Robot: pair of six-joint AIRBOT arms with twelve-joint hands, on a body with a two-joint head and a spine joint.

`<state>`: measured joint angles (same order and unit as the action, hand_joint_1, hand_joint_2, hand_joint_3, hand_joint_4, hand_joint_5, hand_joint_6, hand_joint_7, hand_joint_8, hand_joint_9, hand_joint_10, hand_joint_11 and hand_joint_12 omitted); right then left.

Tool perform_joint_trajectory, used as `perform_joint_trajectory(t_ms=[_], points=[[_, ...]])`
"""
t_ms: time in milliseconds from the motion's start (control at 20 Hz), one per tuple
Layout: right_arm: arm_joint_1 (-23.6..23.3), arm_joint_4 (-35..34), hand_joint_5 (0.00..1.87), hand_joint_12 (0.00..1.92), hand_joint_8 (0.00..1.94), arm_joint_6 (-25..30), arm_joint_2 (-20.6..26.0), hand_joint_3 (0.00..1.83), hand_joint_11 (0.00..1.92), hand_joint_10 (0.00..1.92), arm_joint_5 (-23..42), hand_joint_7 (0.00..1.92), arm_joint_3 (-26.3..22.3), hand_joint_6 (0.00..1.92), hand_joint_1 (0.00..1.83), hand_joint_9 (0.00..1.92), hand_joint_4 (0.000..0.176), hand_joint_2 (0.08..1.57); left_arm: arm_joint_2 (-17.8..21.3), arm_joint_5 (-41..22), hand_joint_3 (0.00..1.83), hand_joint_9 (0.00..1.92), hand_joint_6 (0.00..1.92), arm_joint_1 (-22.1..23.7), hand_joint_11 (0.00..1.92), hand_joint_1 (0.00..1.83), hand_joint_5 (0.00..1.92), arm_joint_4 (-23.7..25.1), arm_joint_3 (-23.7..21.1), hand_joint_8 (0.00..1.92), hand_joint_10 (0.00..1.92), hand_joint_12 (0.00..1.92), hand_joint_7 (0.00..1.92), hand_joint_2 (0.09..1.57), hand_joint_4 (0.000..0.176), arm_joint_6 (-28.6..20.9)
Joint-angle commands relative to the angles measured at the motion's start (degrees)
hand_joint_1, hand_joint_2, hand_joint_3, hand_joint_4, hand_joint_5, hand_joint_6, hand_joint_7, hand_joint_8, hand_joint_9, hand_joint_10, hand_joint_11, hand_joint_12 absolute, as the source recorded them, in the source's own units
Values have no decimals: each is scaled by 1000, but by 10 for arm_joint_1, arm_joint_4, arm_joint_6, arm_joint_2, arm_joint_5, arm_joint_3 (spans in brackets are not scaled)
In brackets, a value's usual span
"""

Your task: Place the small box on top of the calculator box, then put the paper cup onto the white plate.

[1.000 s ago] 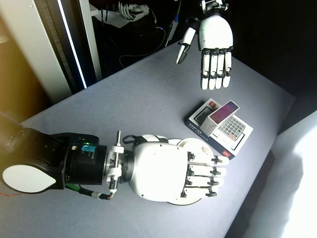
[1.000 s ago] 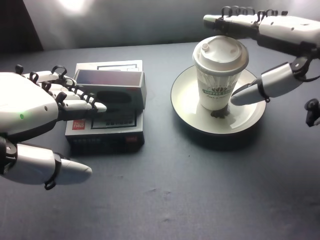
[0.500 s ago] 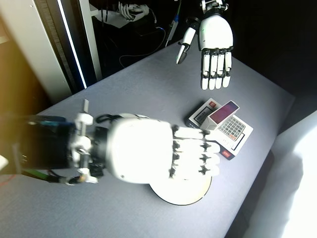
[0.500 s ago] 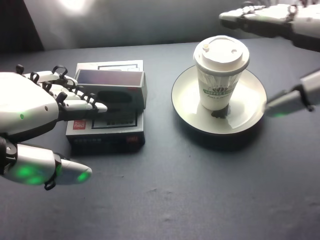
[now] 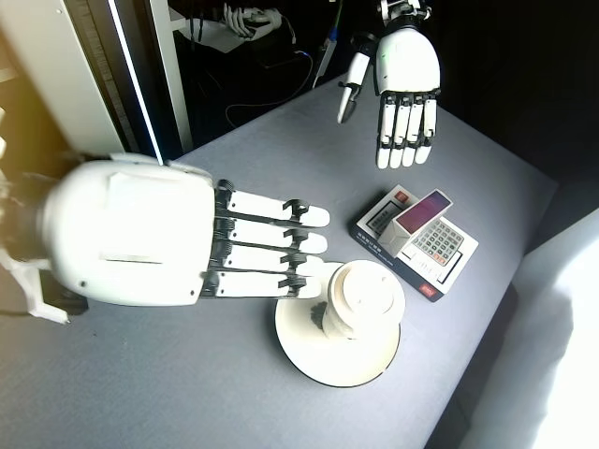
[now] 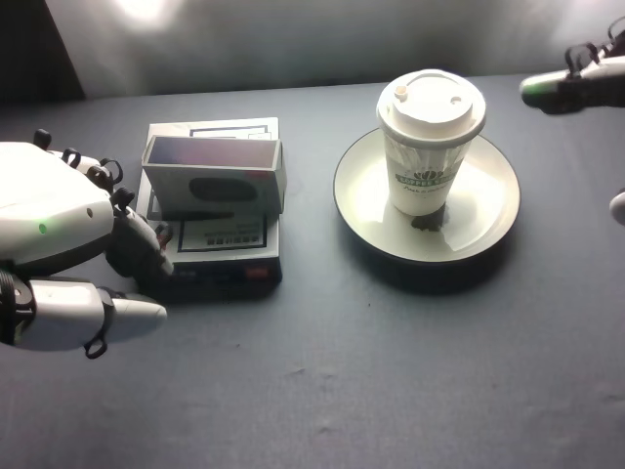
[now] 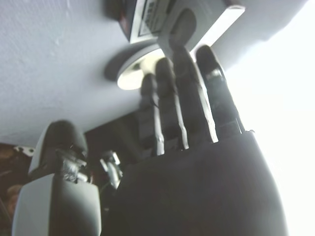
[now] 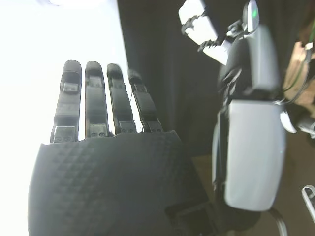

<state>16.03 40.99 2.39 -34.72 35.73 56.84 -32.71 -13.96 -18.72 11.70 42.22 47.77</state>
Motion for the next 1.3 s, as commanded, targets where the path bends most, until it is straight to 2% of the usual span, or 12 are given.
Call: perform_joint_trajectory(t_ms=[0,50,100,150,200,250,300,450,1000,1050,1100,1250], points=[[-3,-28,745,1383,174,10,8,1,240,511,41,821,-2,86,599,673,0,1250,8,-55,4,563,1184,8,431,182,669,-4,0,1329,1610,1811,658,1474,0,1],[-3,-27,641,1803,1084,10,8,0,434,1379,41,786,-5,1265,773,676,90,1312,8,-55,14,690,1774,8,646,89,649,-4,0,1803,1859,1899,693,1542,0,2],[-3,-25,591,1897,1604,10,8,3,570,1809,41,782,-6,1655,624,718,0,1349,8,-55,19,803,1892,8,786,41,729,-4,0,1897,1909,1917,798,1565,0,3],[-3,-19,808,1916,1874,10,8,17,767,1899,43,924,-6,1868,480,899,0,1404,8,-55,44,956,1915,8,960,101,838,-4,0,1916,1919,1920,940,1570,0,3],[-6,-17,937,1920,1928,9,7,12,883,1917,44,1002,-6,1910,379,982,0,1450,8,-55,36,1007,1920,8,1032,211,871,-4,0,1920,1921,1921,985,1571,0,5],[-8,-17,954,1921,1938,9,7,19,900,1920,44,1012,-7,1919,296,972,0,1501,8,-55,50,1017,1921,8,1051,248,872,-4,0,1921,1921,1921,989,1571,0,5],[-11,-15,925,1921,1940,9,6,16,830,1921,44,979,-8,1921,286,916,0,1525,7,-55,64,1004,1921,8,1022,264,859,-4,0,1921,1921,1921,986,1571,0,5],[-21,8,906,1921,1941,9,5,6,784,1921,44,940,-17,1921,276,846,0,1550,6,-51,92,938,1921,12,958,210,801,-4,1,1921,1921,1921,919,1571,0,8],[-30,24,826,1921,1941,9,6,0,791,1921,47,924,-29,1921,302,856,0,1544,1,-39,89,891,1921,19,911,161,756,-7,5,1921,1921,1921,875,1571,0,12],[-30,26,841,1921,1941,9,6,0,797,1921,47,940,-29,1921,340,873,0,1531,1,-39,94,872,1921,19,885,116,744,-8,5,1921,1921,1921,864,1571,0,12],[-30,29,833,1921,1941,9,6,1,765,1921,48,932,-29,1921,288,859,0,1537,1,-39,96,869,1921,20,880,108,743,-9,5,1921,1921,1921,862,1571,0,12],[-39,68,815,1921,1941,9,4,0,784,1921,49,935,-28,1921,313,874,0,1527,1,-39,80,873,1921,19,897,183,762,-11,5,1921,1921,1921,873,1571,0,12]])
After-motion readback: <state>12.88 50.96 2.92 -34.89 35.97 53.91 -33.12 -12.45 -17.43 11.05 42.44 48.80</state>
